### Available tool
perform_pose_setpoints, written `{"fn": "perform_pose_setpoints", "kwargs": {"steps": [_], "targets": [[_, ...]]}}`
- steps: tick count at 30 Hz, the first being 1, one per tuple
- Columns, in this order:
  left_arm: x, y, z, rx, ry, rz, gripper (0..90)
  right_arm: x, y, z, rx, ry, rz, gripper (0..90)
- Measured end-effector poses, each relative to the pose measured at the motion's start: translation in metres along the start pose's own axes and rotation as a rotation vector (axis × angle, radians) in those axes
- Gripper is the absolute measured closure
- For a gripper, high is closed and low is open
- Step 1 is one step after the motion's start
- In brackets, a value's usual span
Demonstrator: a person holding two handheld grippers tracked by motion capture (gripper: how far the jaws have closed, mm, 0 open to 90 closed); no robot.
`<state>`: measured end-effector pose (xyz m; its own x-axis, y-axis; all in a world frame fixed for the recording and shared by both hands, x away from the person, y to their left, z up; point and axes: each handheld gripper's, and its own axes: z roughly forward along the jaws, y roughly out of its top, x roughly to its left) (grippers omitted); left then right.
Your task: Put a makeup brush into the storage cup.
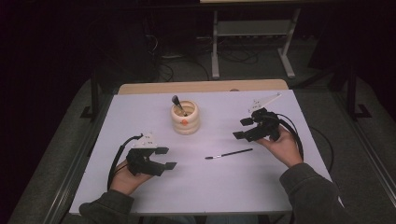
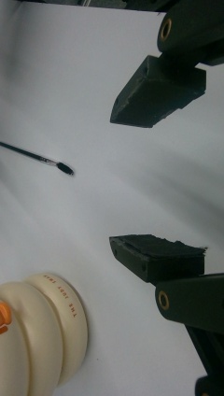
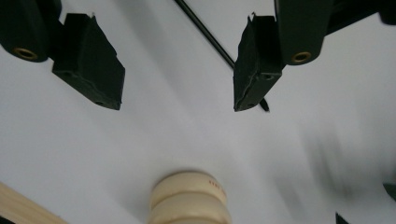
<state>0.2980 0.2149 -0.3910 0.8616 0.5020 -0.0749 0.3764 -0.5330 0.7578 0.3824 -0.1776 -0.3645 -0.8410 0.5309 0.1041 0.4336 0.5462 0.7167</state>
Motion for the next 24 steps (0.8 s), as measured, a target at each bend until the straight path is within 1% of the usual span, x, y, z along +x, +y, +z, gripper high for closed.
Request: {"fn": "perform_pose_setpoints", "kwargs": {"steps": [3,5,9,11,13,14,15,16,17,18,19,20,24], "targets": [[-0.001,0.000,0.000,0.002,0.001,0.003,34.5,-0.001,-0.006,0.001,0.017,-0.001,-0.015,33.3],[-0.001,0.000,0.001,0.004,0.000,0.002,34.5,-0.002,-0.009,0.003,0.030,0.008,-0.012,34.2],[0.000,0.000,0.002,0.004,-0.002,0.000,34.5,-0.005,-0.011,0.011,0.070,0.024,-0.033,37.2],[0.000,0.000,0.002,0.004,-0.002,-0.004,34.5,-0.005,-0.011,0.013,0.074,0.031,-0.040,37.5],[0.000,0.000,0.002,0.004,-0.003,-0.002,34.4,-0.006,-0.010,0.022,0.098,0.046,-0.066,39.9],[0.000,0.000,0.002,0.005,-0.005,-0.002,34.5,-0.006,-0.009,0.029,0.127,0.055,-0.092,40.5],[0.000,0.000,0.002,0.005,-0.005,-0.001,34.5,-0.006,-0.009,0.033,0.139,0.064,-0.109,41.2],[0.000,0.000,0.002,0.006,-0.004,0.000,34.5,-0.006,-0.009,0.033,0.139,0.064,-0.109,41.2],[0.000,0.000,0.002,0.006,-0.004,0.001,34.4,-0.005,-0.008,0.040,0.167,0.072,-0.156,43.3],[0.000,0.000,0.002,0.006,-0.004,-0.001,34.4,-0.005,-0.008,0.040,0.167,0.072,-0.156,43.3],[0.000,0.000,0.002,0.006,-0.004,-0.002,34.5,-0.003,-0.007,0.045,0.189,0.082,-0.181,45.3],[0.000,0.000,0.001,0.005,-0.003,-0.001,34.5,-0.003,-0.007,0.045,0.189,0.082,-0.181,45.3],[0.000,0.000,0.001,0.006,-0.004,-0.002,34.4,0.000,-0.009,0.053,0.224,0.104,-0.211,50.0]]}}
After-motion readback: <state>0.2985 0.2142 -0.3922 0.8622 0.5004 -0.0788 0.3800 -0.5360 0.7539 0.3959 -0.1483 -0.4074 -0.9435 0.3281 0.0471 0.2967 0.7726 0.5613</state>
